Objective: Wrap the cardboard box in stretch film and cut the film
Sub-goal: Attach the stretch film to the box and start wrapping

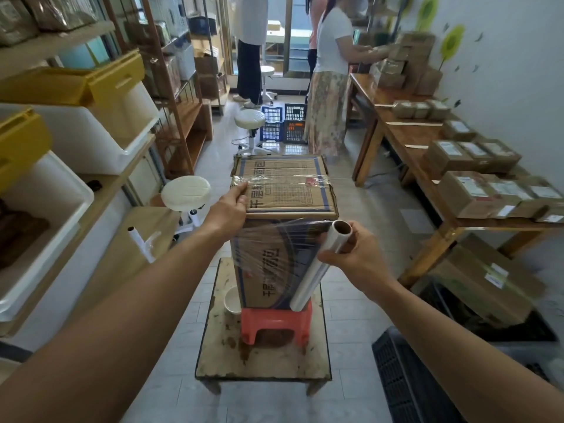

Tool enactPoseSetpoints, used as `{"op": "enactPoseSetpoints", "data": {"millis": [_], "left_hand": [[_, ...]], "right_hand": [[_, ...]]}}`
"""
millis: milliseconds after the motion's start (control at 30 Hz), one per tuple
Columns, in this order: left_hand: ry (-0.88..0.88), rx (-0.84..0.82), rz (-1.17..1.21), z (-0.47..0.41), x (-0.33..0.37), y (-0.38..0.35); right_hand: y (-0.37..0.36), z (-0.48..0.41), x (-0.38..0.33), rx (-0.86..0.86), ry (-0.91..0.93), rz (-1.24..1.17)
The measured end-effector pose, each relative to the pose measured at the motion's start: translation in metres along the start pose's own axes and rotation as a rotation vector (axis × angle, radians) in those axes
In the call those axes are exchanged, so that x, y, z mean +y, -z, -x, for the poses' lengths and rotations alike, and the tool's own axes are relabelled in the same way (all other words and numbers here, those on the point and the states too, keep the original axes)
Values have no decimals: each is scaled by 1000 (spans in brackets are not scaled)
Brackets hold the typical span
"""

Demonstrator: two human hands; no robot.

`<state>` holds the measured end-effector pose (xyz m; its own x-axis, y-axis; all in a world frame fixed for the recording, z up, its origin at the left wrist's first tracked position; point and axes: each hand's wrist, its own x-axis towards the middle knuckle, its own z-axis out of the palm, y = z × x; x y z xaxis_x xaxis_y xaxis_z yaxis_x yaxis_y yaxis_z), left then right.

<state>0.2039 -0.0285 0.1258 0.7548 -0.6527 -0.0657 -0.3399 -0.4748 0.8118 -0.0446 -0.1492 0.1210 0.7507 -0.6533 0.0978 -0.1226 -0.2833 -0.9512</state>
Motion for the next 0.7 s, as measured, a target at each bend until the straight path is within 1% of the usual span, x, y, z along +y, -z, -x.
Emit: {"op": "enactPoseSetpoints", "data": {"millis": [100, 200, 267, 300, 367, 433, 500, 600, 700], "left_hand": [[-2, 12, 2, -1, -2, -1], [-14, 30, -10, -1, -2, -2], [-15, 30, 2, -1, -1, -3], [-17, 31, 9, -1, -1, -3], [-22, 37, 10, 0, -3, -3], [-25, 41, 2, 0, -3, -3], [-23, 48, -2, 1, -2, -3], [-19, 47, 9, 3, 1, -3], [-15, 50, 12, 5, 3, -3]], "right_hand": [[7, 1, 4, -81, -19, -203], [11, 0, 14, -209, -97, -200], [9, -1, 17, -243, -147, -260], [7, -2, 17, -221, -128, -249], [1, -5, 17, -122, -26, -98], [-2, -9, 20, -55, 51, -26], [0, -11, 26, -42, 58, 9], [10, -15, 38, -22, 45, 131], [20, -17, 51, -46, 9, 182]]}}
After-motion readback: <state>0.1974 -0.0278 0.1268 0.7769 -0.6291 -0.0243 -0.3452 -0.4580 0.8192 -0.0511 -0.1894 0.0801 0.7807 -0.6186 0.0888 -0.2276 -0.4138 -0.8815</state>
